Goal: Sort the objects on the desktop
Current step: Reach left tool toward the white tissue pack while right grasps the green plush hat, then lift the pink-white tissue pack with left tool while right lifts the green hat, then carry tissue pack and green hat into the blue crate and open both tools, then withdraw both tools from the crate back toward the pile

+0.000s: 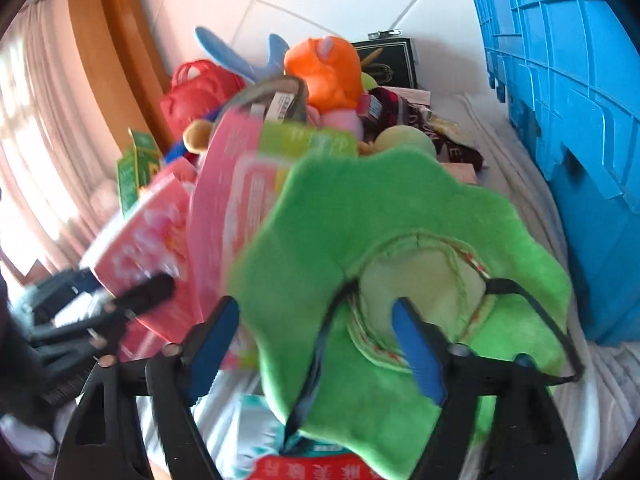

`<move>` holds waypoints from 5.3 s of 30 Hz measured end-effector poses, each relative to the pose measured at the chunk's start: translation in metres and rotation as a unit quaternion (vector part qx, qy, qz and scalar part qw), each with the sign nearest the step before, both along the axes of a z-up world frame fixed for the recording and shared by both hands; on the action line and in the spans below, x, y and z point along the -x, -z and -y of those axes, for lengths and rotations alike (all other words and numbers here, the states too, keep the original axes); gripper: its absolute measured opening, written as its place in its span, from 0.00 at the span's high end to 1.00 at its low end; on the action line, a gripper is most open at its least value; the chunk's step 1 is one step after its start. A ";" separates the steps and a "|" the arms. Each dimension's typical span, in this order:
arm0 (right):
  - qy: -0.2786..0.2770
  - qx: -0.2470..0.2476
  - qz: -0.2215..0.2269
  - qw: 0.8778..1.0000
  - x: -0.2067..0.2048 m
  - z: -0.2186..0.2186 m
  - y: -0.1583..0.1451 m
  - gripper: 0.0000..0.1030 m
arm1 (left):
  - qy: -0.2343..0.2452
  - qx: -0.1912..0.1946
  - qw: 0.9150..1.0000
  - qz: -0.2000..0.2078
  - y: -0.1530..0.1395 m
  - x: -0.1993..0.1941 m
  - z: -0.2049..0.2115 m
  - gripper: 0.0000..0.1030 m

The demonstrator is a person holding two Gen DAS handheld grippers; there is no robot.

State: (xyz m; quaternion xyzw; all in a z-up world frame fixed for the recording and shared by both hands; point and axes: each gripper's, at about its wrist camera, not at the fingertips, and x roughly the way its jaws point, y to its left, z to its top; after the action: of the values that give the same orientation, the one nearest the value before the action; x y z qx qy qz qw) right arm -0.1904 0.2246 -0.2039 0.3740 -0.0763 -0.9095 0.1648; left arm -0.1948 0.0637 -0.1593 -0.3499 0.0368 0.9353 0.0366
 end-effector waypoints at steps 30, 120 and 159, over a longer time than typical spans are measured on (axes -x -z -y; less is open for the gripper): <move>0.012 -0.062 -0.059 0.996 -0.010 0.021 -0.074 0.83 | -0.040 0.014 0.993 -0.107 -0.078 -0.010 0.000 0.55; 0.164 -0.230 0.087 0.955 0.190 -0.397 -0.202 0.01 | 0.063 0.036 0.996 0.057 -0.211 0.239 -0.409 0.41; -0.030 -0.129 -0.097 0.986 -0.038 -0.113 -0.259 0.00 | -0.133 -0.022 0.990 -0.048 -0.206 -0.040 -0.100 0.39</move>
State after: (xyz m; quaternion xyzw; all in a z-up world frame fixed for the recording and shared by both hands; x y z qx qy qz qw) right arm -0.1527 0.3373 0.0553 0.3041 0.0695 -0.9383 0.1492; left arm -0.1543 0.1638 0.0463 -0.3055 -0.0288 0.9482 -0.0818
